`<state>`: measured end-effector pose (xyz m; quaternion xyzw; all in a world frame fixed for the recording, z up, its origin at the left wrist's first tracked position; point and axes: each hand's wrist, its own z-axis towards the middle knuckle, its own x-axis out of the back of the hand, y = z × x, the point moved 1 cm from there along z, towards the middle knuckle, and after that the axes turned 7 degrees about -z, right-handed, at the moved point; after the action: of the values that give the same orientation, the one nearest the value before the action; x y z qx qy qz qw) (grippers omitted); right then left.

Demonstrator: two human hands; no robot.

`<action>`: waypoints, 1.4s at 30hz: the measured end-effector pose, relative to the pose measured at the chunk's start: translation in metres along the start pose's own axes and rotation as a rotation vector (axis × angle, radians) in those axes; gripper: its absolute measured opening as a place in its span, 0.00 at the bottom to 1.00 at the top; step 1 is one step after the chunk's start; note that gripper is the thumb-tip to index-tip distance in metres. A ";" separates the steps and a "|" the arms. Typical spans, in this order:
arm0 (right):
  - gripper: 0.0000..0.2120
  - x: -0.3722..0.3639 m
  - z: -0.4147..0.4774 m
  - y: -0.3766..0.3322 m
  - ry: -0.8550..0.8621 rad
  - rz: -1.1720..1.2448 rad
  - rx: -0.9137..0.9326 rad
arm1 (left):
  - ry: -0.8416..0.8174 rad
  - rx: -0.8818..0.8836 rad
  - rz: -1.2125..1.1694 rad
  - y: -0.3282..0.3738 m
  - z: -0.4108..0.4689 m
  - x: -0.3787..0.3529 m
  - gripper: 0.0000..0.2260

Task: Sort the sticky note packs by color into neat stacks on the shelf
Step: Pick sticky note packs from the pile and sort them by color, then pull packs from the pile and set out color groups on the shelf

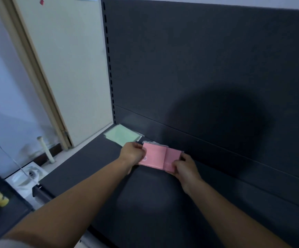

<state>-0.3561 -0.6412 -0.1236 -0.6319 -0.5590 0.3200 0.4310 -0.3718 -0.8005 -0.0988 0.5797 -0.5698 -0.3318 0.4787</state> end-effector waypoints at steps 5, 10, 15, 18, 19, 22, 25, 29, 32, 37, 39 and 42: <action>0.16 -0.017 0.008 -0.005 0.020 -0.102 0.090 | -0.083 -0.084 0.113 0.008 0.019 -0.003 0.06; 0.21 -0.037 0.020 -0.005 0.207 -0.518 0.001 | -0.266 -0.130 0.241 0.007 0.027 -0.004 0.12; 0.16 -0.038 0.016 -0.010 0.238 -0.673 -0.011 | -0.399 -0.092 0.280 0.001 0.031 -0.002 0.21; 0.14 -0.037 0.011 -0.013 0.246 -0.669 -0.041 | -0.435 -0.139 0.378 -0.002 0.034 -0.003 0.35; 0.11 -0.036 0.007 -0.014 0.250 -0.633 -0.033 | -0.430 -0.172 0.423 -0.002 0.033 -0.004 0.36; 0.03 -0.025 -0.013 -0.013 0.253 -0.545 -0.002 | -0.419 -0.310 0.557 0.004 0.021 -0.006 0.34; 0.10 0.000 -0.042 -0.010 0.258 -0.550 0.005 | -0.477 -0.469 0.603 0.011 0.004 -0.019 0.30; 0.21 0.056 -0.088 -0.006 0.344 -0.760 -0.049 | -0.547 -0.731 0.646 0.016 -0.029 -0.049 0.25; 0.21 0.108 -0.137 0.005 0.451 -0.856 -0.080 | -0.656 -0.813 0.655 0.017 -0.066 -0.079 0.22; 0.18 0.204 -0.243 0.039 0.630 -0.873 -0.150 | -0.905 -0.871 0.627 0.008 -0.158 -0.154 0.13; 0.19 0.242 -0.295 0.055 0.714 -0.870 -0.163 | -0.992 -0.875 0.627 -0.002 -0.203 -0.189 0.12; 0.18 0.294 -0.372 0.085 0.864 -0.804 -0.198 | -1.132 -0.909 0.639 -0.019 -0.277 -0.240 0.12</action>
<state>0.0606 -0.4222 -0.0202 -0.4810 -0.5555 -0.2078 0.6456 -0.1385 -0.5183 -0.0659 -0.1212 -0.6743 -0.6227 0.3780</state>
